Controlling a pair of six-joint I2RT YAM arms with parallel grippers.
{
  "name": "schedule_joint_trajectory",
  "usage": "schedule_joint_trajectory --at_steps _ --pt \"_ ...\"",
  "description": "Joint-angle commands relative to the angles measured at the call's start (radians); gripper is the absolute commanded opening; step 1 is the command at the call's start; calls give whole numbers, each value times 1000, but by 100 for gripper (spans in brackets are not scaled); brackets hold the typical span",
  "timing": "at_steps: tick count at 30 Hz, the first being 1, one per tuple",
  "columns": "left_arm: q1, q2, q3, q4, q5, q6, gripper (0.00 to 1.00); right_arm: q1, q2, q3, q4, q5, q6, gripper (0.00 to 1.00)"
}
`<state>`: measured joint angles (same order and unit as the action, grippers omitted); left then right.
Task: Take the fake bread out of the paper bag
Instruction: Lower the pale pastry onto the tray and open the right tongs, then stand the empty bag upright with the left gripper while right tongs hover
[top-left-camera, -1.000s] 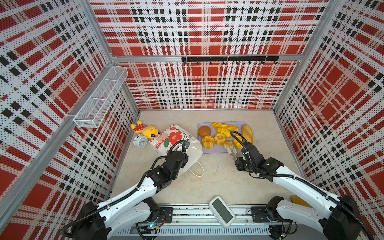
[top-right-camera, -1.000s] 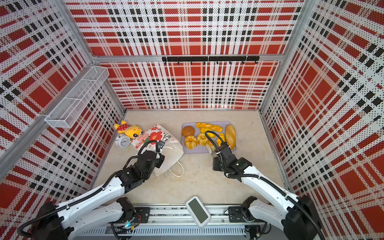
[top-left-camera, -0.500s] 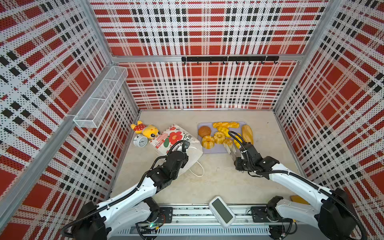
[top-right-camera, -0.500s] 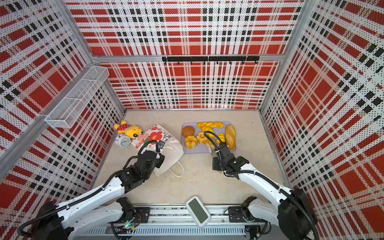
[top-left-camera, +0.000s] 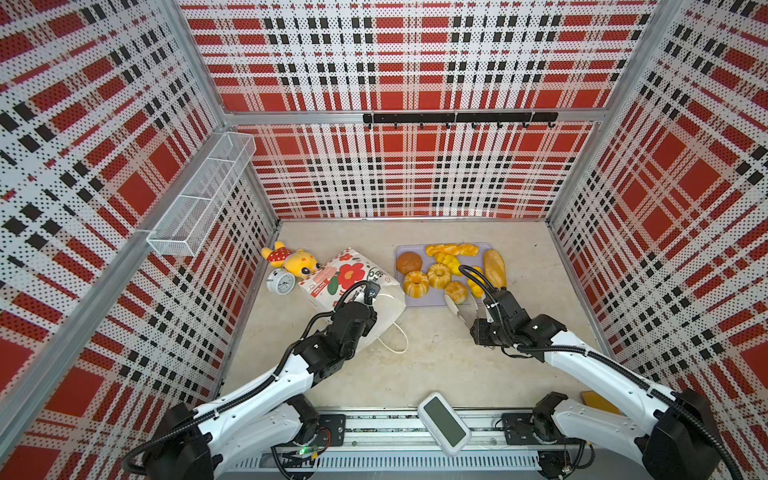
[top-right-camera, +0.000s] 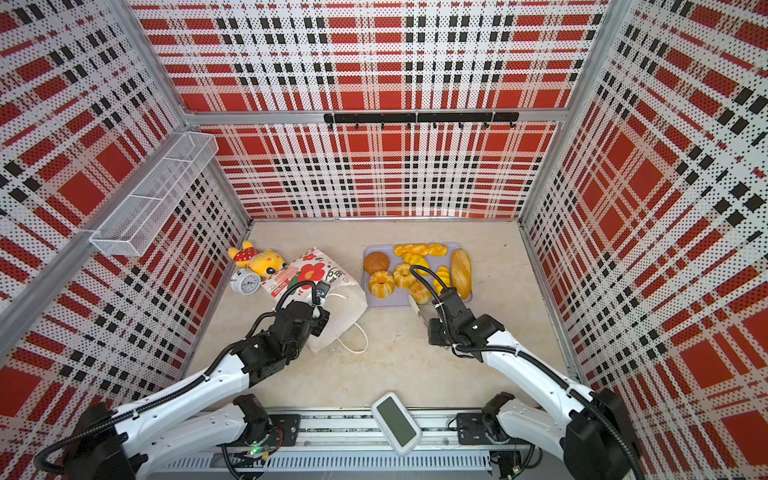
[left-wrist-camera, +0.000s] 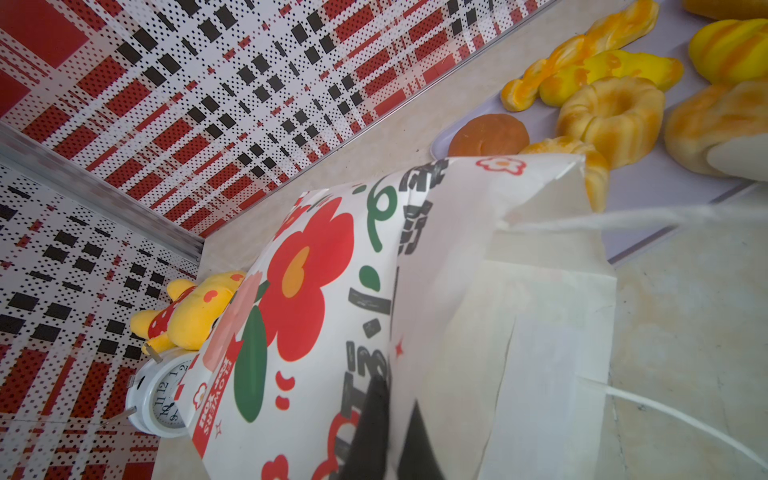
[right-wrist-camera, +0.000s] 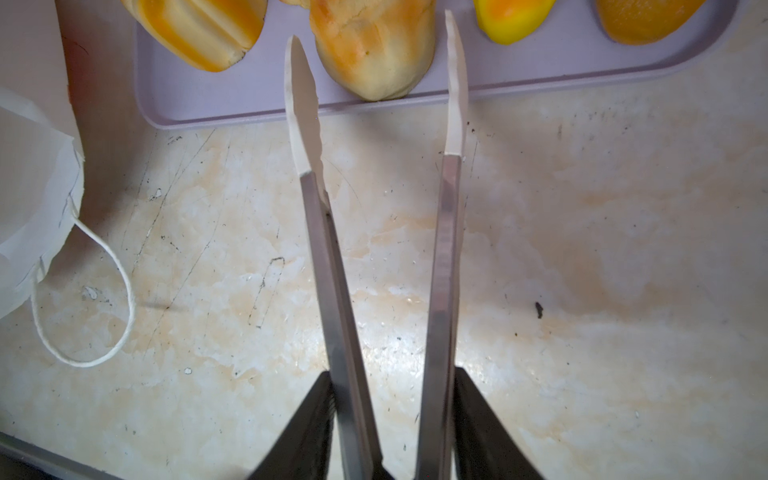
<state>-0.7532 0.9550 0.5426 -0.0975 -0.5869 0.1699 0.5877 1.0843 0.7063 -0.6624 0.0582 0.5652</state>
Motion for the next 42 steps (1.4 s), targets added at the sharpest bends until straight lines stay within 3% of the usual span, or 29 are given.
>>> schedule_joint_trajectory --at_steps 1,9,20,28,32,42 --pt "-5 -8 10 4 -17 -6 0 -3 -24 60 -21 -2 -22 45" --pt "-6 -8 10 4 -21 -6 0 -4 -119 141 -140 -31 -34 42" --pt "-6 -6 12 6 -19 -10 0 -2 -126 139 -120 -158 -35 10" --pt "-8 -19 11 -11 -13 -5 0 -4 -109 142 -114 -115 -42 9" --pt "-20 -48 -5 -3 17 103 0 -3 -176 132 -68 -93 -75 10" --pt "-53 -271 -57 -1 14 215 0 -3 -294 72 -46 -20 -151 10"
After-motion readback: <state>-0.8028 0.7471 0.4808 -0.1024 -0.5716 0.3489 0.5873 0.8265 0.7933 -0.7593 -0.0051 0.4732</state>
